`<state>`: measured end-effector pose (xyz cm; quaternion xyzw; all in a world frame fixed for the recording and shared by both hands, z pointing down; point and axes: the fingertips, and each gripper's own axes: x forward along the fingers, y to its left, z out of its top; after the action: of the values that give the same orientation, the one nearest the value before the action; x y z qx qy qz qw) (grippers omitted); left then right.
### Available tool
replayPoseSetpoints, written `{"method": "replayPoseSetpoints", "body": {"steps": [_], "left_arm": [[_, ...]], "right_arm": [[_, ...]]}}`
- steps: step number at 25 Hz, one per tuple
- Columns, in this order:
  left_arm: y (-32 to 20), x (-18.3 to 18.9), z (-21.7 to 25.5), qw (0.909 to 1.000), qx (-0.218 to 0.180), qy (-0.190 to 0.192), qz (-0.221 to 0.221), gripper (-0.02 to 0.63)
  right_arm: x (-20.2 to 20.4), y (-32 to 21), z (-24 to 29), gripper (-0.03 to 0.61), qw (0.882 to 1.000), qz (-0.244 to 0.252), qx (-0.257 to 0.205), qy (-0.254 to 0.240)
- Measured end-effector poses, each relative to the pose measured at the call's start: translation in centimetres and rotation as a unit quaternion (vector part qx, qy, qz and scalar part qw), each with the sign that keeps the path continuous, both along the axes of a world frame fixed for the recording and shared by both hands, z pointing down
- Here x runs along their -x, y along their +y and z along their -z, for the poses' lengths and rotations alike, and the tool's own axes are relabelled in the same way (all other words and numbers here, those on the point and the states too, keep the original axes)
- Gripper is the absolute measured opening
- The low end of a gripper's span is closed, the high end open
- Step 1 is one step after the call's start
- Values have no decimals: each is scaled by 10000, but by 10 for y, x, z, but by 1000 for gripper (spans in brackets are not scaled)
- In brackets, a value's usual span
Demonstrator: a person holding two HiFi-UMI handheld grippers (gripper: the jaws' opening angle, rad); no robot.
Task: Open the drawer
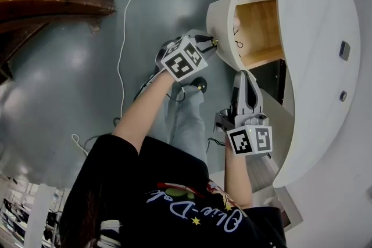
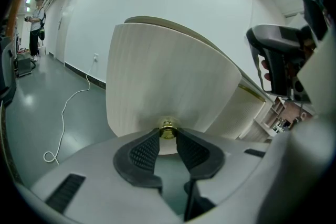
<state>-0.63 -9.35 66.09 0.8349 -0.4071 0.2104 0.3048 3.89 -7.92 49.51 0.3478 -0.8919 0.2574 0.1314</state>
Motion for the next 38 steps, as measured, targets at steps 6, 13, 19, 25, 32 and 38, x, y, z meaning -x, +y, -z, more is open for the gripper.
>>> {"method": "replayPoseSetpoints", "body": {"steps": [6, 13, 19, 25, 32, 38], "left_arm": [[9, 5, -3, 10000, 38, 15, 3, 100], [17, 10, -1, 10000, 53, 12, -34, 100], [21, 11, -2, 10000, 5, 24, -20, 100], [25, 13, -1, 10000, 48, 53, 12, 100], [29, 17, 1, 10000, 51, 55, -49, 100], [29, 16, 2, 9999, 42, 25, -98, 100]], "right_arm": [[1, 1, -3, 0, 10000, -10, 32, -18], [7, 2, -1, 0, 10000, 6, 48, -64], [8, 6, -1, 0, 10000, 21, 39, -60], [9, 9, 1, 0, 10000, 37, 40, -66], [9, 9, 5, 0, 9999, 70, 38, -81], [10, 11, 6, 0, 9999, 113, 31, -88]]}}
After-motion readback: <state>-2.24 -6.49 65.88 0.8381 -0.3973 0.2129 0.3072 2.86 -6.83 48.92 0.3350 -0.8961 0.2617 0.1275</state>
